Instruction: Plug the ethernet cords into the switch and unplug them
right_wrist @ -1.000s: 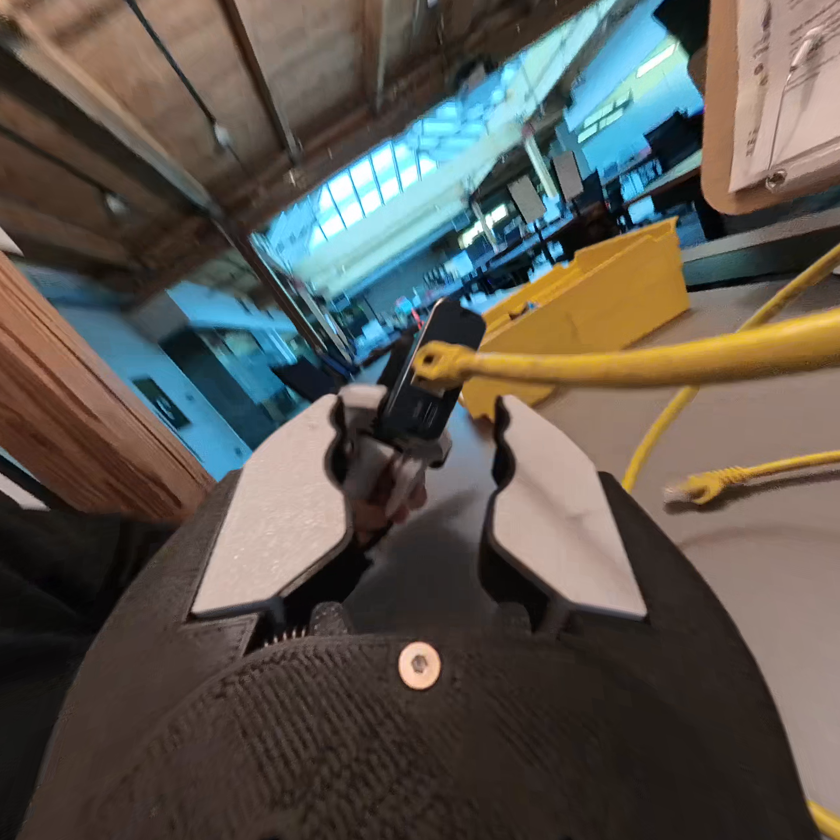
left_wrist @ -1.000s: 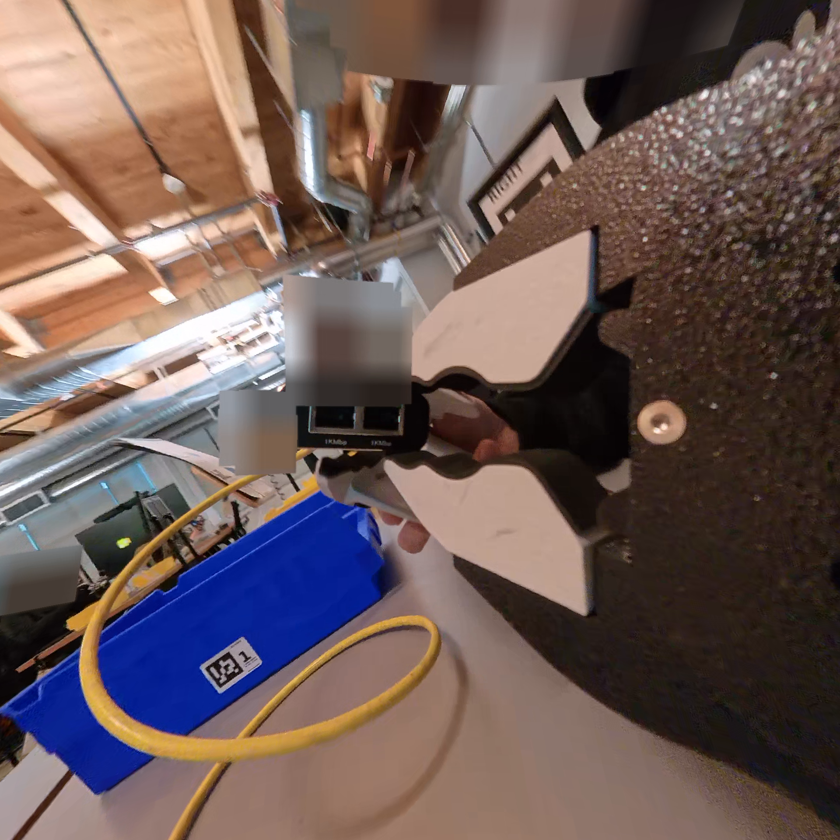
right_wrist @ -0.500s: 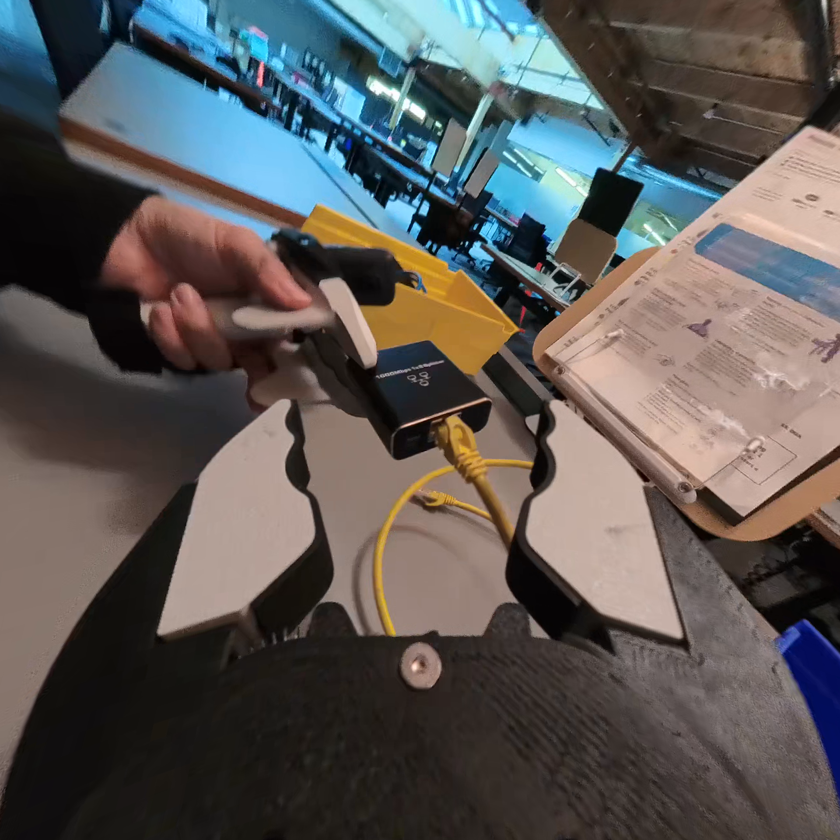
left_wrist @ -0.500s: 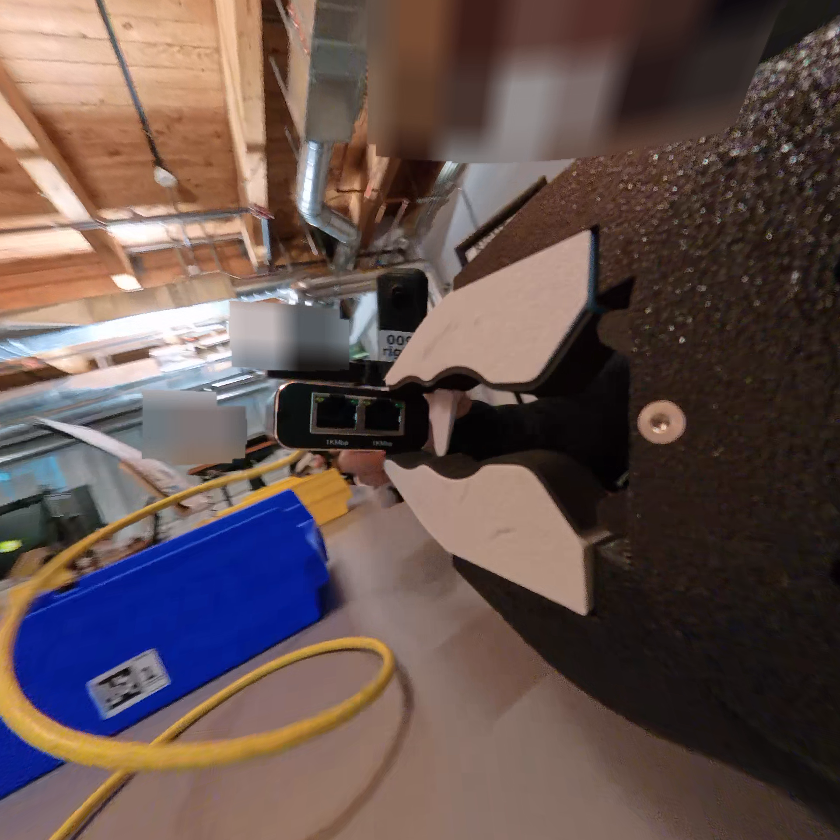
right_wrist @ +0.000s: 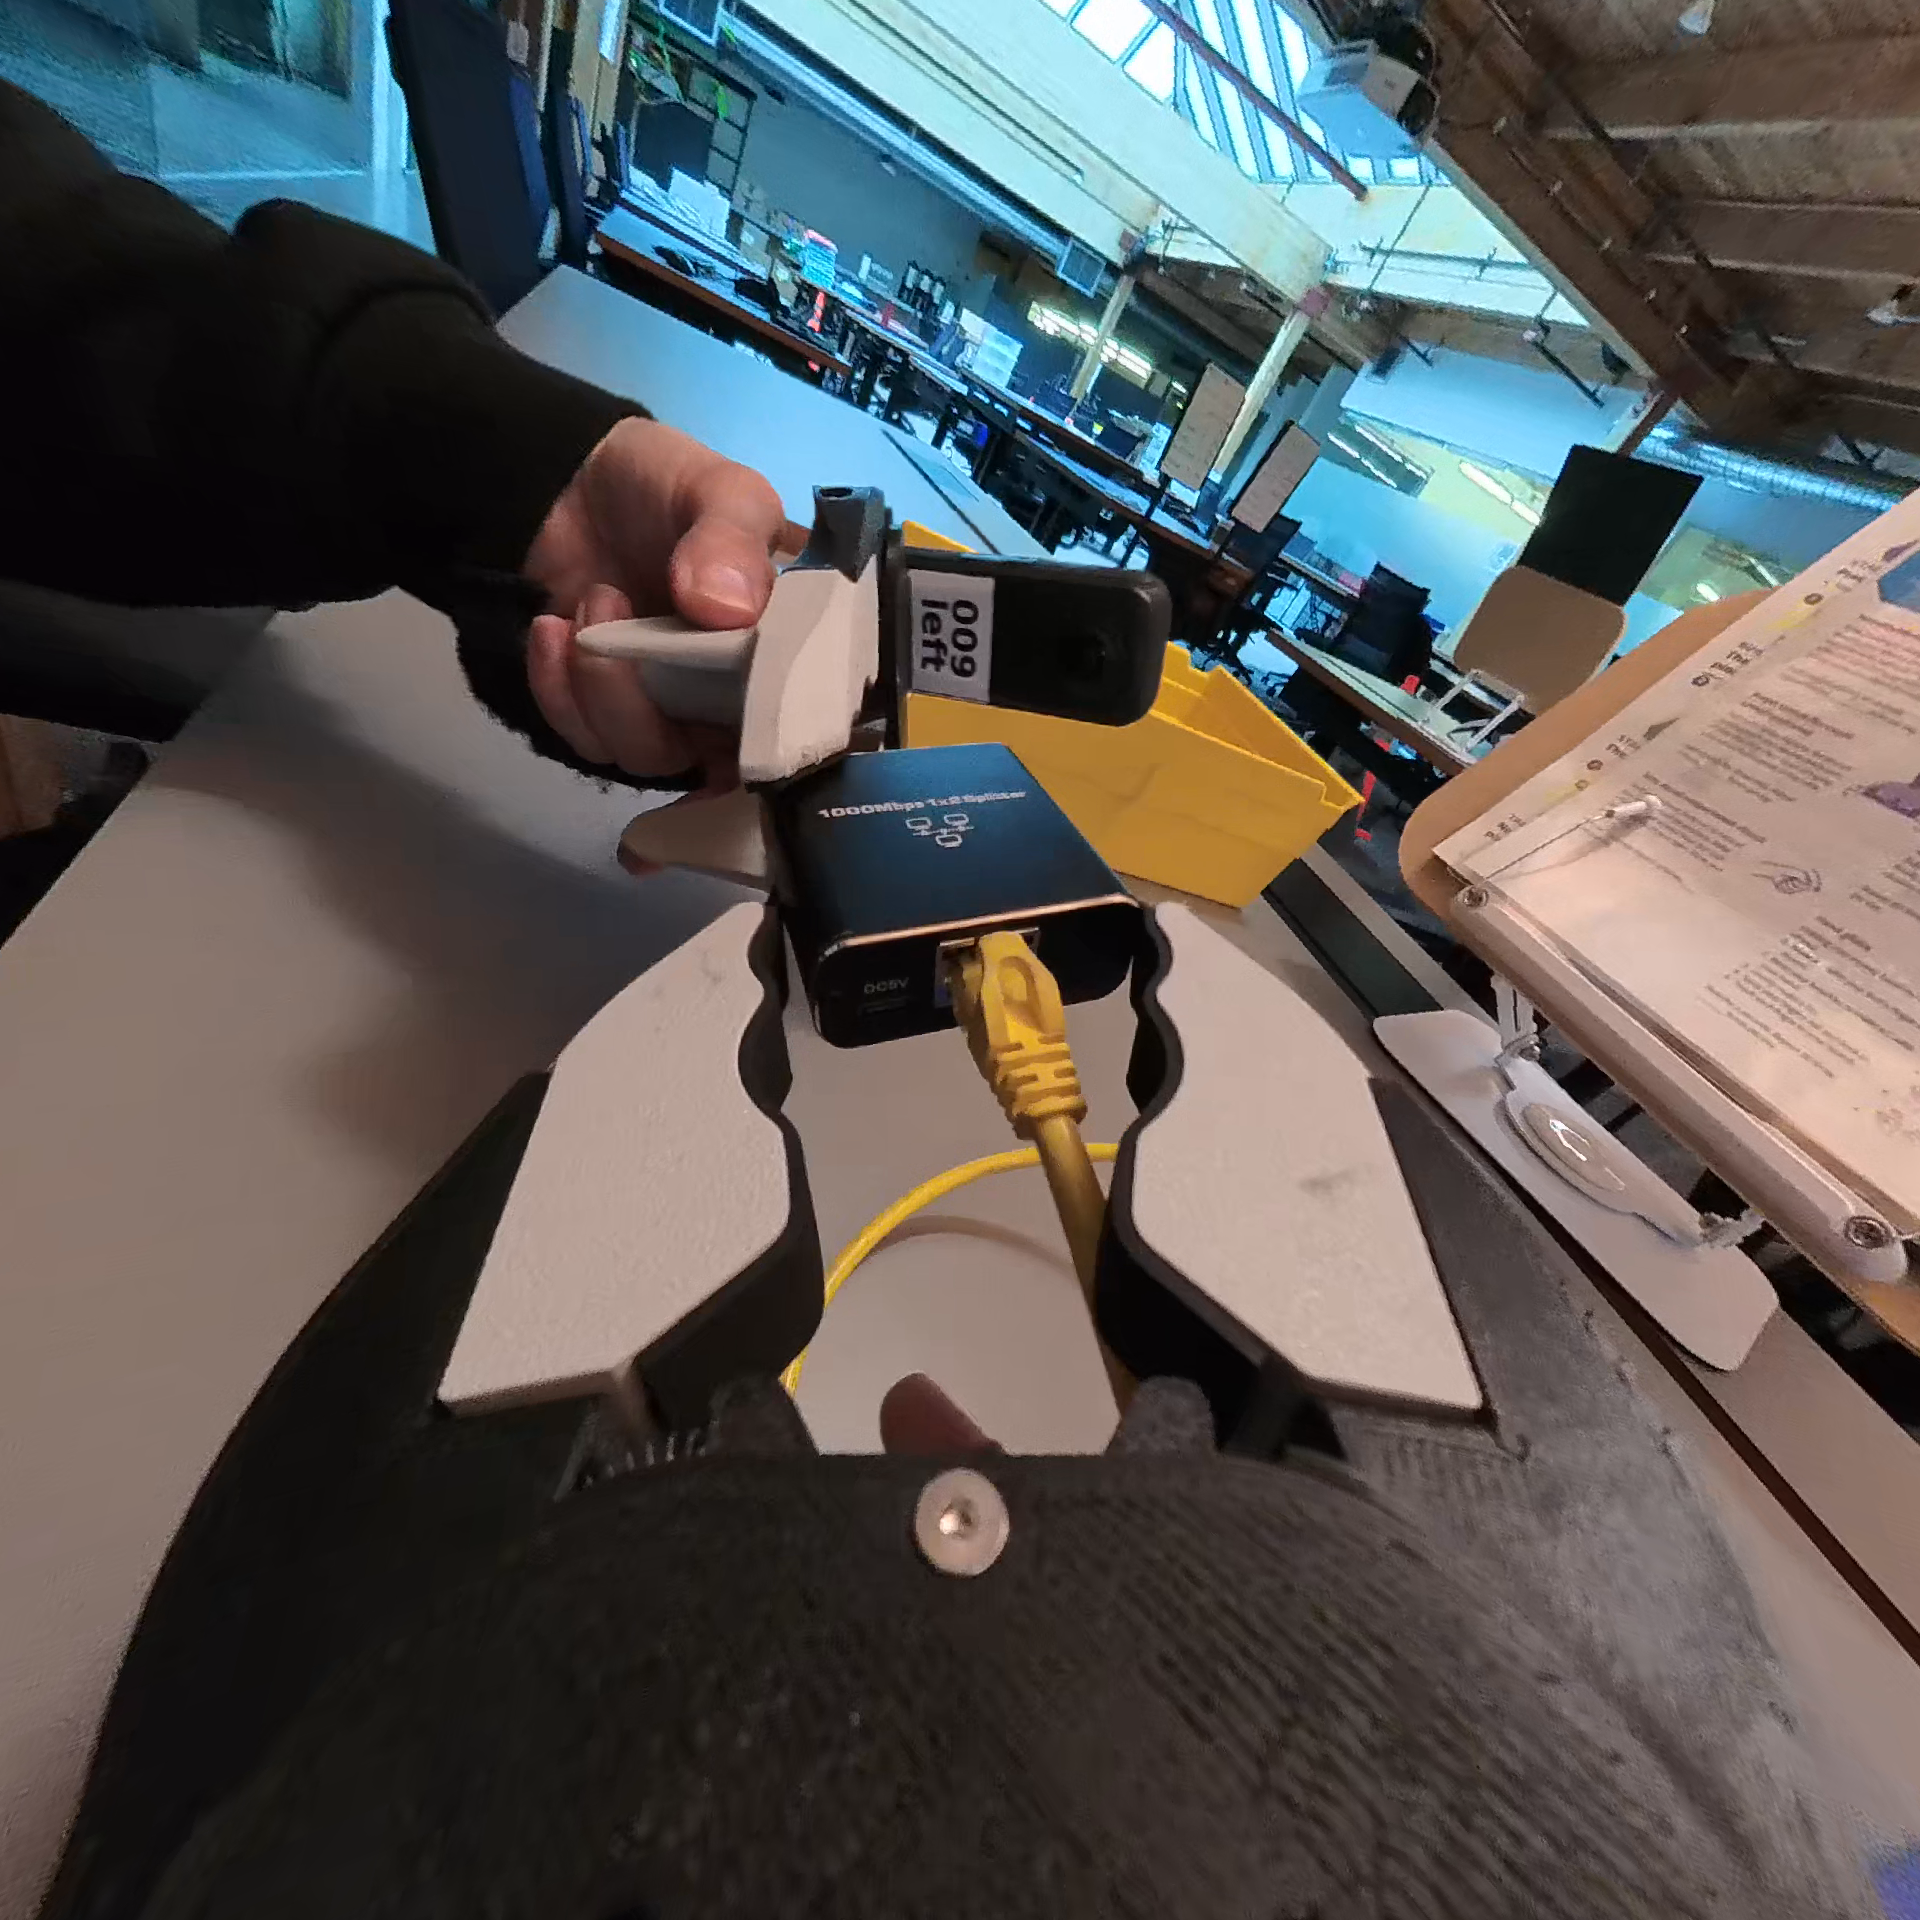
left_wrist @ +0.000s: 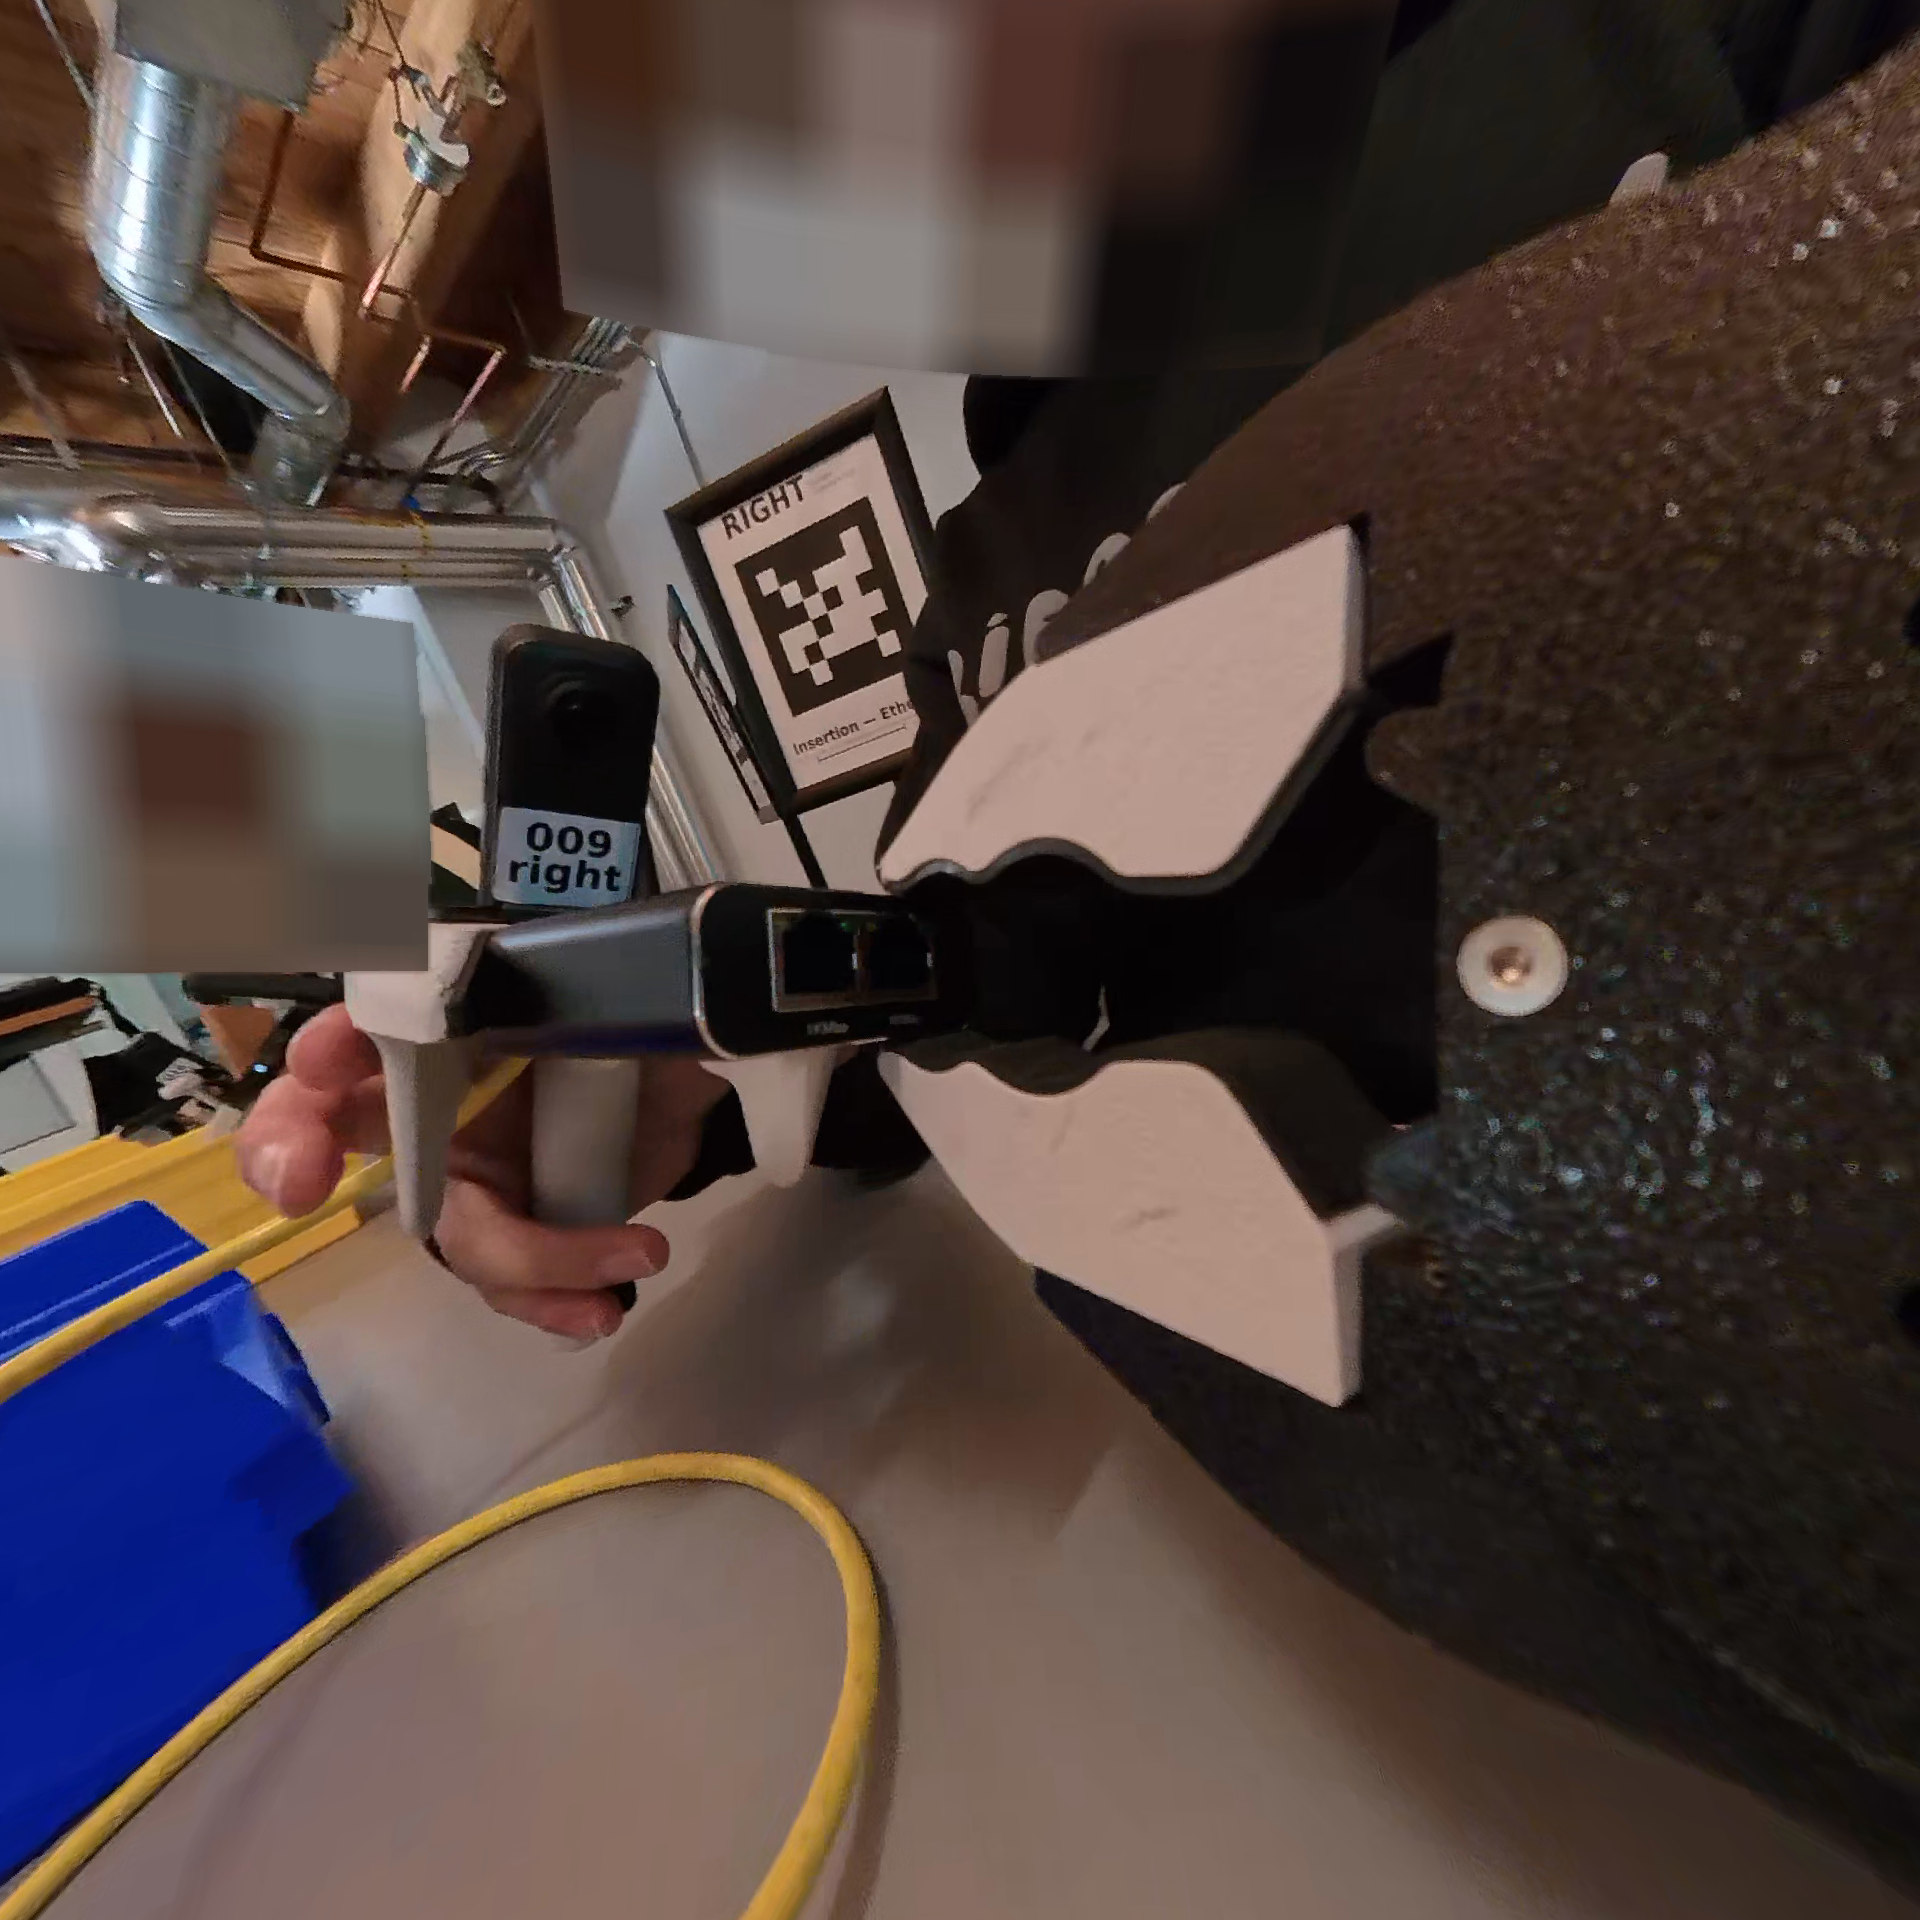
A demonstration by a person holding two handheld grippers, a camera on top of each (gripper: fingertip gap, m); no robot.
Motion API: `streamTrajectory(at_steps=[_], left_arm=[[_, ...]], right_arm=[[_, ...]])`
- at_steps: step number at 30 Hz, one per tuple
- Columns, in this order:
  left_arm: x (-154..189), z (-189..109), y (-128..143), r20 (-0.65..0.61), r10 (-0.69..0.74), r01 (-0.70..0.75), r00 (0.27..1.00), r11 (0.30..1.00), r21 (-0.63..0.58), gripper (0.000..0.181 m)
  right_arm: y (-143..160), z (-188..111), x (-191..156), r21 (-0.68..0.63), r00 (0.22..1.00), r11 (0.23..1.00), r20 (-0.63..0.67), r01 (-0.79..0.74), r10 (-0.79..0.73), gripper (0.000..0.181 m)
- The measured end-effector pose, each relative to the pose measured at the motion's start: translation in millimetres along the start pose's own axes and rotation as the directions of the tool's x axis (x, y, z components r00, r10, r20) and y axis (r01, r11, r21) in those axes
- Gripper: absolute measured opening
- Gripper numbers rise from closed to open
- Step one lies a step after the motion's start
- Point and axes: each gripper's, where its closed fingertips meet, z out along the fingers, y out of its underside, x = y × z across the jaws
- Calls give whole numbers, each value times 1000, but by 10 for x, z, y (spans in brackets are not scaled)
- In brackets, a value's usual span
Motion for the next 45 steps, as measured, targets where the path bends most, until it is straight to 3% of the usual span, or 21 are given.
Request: streamTrajectory(at_steps=[1, 4, 8, 11, 16, 19, 22, 26, 29, 34, 38, 40, 42, 45], left_arm=[[-8, 1, 7, 4, -4, 4, 1000, 1000, -11, 24], [-61, -29, -24, 46, 6, -6, 999, 1000, -3, 24], [-139, -176, -300, 216, 152, -189, 965, 968, 163, 26], [-178, -264, -452, 286, 137, -216, 949, 939, 268, 36], [-132, -173, -322, 66, 29, -42, 997, 977, 207, 25], [-161, -123, -117, 29, 24, -25, 999, 998, 51, 25], [-89, -37, -17, 12, 36, -35, 999, 998, -59, 25], [3, -20, 11, -6, 38, -38, 999, 984, -173, 25], [15, -11, 37, 8, 31, -28, 999, 972, -232, 25], [-22, -31, -23, 46, 35, -24, 998, 974, -227, 25], [-119, -85, -347, 136, 126, -127, 983, 992, 0, 29], [-140, -195, -532, 278, 232, -262, 932, 962, 75, 29], [21, -376, -703, 400, 382, -449, 833, 890, 86, 32], [337, -866, -995, 616, 533, -691, 580, 722, 26, 41]], right_arm=[[18, 11, -10, -4, 1000, 1000, 5, -1, 1, 65], [82, 49, 65, -51, 998, 999, -55, 19, -22, 62], [116, 121, 198, -69, 984, 997, -177, 21, -33, 62], [115, 201, 170, -61, 983, 998, -185, -1, -10, 62], [108, 268, -42, -36, 998, 999, -56, -11, 9, 62], [152, 259, -60, -50, 997, 996, -15, -80, 80, 95], [73, 239, -256, 0, 992, 998, 107, -65, 64, 81], [-31, 237, -321, 62, 990, 997, 137, -50, 41, 65], [-43, 225, -321, 75, 988, 995, 144, -68, 57, 64], [47, 269, -241, 32, 994, 997, 88, -70, 67, 64], [140, 281, -43, 37, 978, 977, -19, -209, 209, 64], [130, 210, 55, 80, 958, 957, -50, -278, 282, 63], [154, 124, 148, 114, 934, 932, -65, -343, 352, 63], [229, 48, 226, 121, 913, 913, -79, -389, 399, 63]])
